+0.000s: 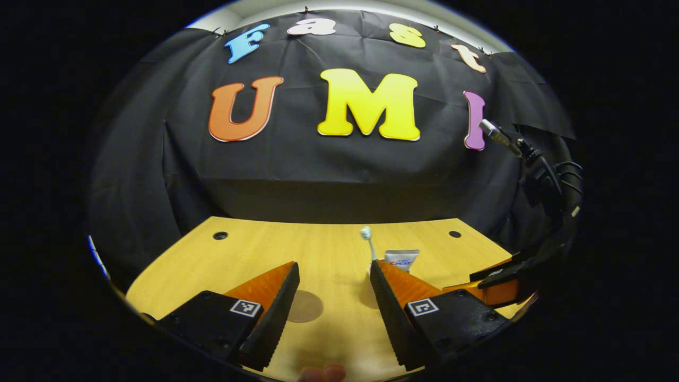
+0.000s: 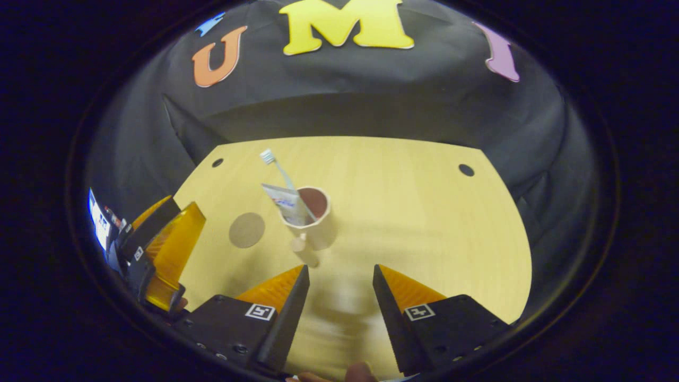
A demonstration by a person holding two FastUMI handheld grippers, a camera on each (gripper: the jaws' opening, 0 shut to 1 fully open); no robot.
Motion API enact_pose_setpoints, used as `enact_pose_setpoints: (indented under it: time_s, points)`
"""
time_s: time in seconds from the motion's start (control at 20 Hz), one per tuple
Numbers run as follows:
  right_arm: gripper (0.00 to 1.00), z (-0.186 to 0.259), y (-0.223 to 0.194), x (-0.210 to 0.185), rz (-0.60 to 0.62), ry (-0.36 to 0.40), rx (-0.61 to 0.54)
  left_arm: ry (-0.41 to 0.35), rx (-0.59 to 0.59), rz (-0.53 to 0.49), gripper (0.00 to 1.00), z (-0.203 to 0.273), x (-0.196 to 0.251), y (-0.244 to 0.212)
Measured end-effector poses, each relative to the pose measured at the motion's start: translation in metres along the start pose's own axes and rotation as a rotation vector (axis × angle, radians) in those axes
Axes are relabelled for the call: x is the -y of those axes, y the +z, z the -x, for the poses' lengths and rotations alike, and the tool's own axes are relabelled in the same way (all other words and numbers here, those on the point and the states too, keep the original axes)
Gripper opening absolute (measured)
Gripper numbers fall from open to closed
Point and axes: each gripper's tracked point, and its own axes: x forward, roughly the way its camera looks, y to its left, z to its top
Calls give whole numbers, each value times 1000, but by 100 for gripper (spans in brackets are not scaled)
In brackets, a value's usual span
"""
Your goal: Put the toothbrush and toothpaste on the desktop into the cup, then pick up the cup and place it on the coaster on the desktop.
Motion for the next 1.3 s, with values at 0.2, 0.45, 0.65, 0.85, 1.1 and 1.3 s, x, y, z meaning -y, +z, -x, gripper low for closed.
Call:
enact_pose_setpoints:
  time_s: [0.2, 0.45, 0.65, 0.85, 1.1, 1.3]
  points:
    - [72, -25, 17, -32, -24, -6, -118, 102, 27, 20, 84, 14, -63, 25]
    - [72, -66, 11, -39, -53, -54, -297, 178, 26, 52, 85, 28, -111, 31]
    - [71, -94, 3, -39, -114, -73, -403, 225, 33, 50, 85, 37, -138, 35]
    - [80, -116, 3, -35, -93, -98, -432, 236, 17, 43, 85, 40, -150, 31]
    - [62, -130, -7, -38, -168, -65, -498, 256, -15, 67, 85, 41, -159, 24]
    - [31, -130, -8, -36, -150, -65, -511, 263, -37, 81, 85, 41, -162, 17]
